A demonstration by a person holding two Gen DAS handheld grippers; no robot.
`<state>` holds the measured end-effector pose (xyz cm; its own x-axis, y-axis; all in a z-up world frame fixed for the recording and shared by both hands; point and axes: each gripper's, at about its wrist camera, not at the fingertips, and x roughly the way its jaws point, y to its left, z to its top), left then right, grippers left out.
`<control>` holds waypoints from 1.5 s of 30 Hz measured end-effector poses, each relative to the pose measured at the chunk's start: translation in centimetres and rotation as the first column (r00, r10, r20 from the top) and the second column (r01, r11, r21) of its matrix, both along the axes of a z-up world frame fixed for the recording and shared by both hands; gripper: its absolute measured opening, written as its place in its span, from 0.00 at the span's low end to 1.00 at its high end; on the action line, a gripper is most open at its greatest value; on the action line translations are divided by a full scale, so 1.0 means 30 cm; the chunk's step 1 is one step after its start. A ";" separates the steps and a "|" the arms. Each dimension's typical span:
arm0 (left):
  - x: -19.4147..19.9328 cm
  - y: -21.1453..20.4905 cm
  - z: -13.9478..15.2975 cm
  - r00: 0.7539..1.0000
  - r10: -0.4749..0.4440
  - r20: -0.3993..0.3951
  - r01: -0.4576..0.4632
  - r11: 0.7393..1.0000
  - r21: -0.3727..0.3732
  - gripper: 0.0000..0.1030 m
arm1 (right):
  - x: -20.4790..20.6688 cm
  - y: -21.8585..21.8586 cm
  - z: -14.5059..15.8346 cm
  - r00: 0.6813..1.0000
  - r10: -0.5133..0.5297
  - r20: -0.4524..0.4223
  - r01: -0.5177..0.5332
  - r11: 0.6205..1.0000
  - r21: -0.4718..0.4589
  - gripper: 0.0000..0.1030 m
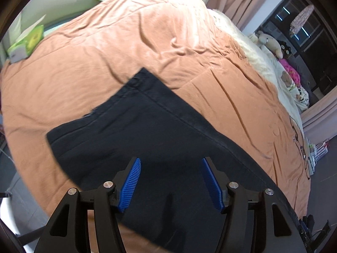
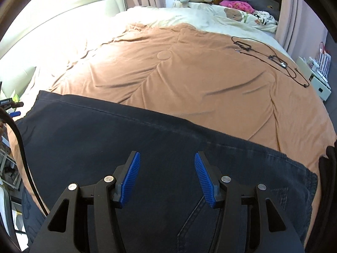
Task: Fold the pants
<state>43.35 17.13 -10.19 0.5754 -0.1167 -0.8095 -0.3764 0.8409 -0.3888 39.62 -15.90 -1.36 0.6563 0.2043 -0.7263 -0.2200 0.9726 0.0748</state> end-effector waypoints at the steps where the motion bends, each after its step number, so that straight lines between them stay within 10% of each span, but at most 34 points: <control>1: -0.023 0.016 0.001 1.000 0.004 0.005 -0.004 1.000 -0.005 0.66 | -0.016 -0.001 0.002 1.000 0.004 0.000 -0.004 1.000 0.000 0.51; 6: -0.117 0.076 -0.022 0.999 0.025 0.037 -0.024 0.999 -0.031 0.81 | -0.104 -0.017 -0.005 1.000 -0.009 -0.002 0.009 0.999 0.053 0.51; 21: -0.284 0.209 -0.118 0.997 0.012 0.074 -0.003 0.993 -0.118 0.82 | -0.310 0.057 -0.064 0.999 -0.039 -0.003 0.039 0.992 0.120 0.79; 45: -0.218 0.343 -0.284 0.994 0.008 0.112 0.036 0.921 -0.387 0.82 | -0.378 0.156 -0.117 0.997 -0.063 -0.047 0.071 0.980 0.187 0.80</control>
<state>36.83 27.41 -18.72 0.6532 -0.4177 -0.6316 -0.3024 0.6208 -0.7233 28.27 -11.21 -4.87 0.6441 0.2963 -0.7052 -0.1480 0.9528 0.2651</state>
